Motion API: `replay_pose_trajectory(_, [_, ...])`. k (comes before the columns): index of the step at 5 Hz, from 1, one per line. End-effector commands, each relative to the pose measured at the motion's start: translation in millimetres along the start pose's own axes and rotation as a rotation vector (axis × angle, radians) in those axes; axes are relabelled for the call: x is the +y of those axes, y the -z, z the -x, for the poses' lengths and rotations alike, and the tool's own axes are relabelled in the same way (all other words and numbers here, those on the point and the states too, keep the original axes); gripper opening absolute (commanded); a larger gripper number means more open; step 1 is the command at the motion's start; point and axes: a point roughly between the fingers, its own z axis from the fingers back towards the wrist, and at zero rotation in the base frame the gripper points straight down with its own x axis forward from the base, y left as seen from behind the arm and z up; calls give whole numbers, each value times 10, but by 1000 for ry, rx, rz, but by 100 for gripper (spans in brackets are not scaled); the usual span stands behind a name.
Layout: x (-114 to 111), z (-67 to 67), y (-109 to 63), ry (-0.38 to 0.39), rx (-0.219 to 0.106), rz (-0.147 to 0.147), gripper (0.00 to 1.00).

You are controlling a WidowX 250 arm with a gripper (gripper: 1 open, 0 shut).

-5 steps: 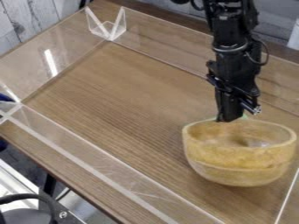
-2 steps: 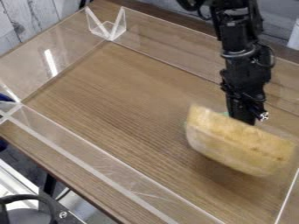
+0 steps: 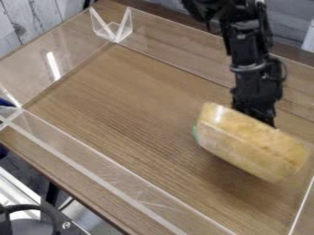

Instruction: Put the green block in the brown bowl

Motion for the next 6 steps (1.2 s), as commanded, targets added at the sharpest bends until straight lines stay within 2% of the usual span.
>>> replay_pose_trajectory(1, [-86,-25,25,77,32,2,0])
replay_pose_trajectory(2, [-82,5,108,96,89,10,0])
replay_pose_trajectory(5, [-244,-10,282,40,101,54,0])
replay_pose_trajectory(6, [-305,67,293,34,104,38,0])
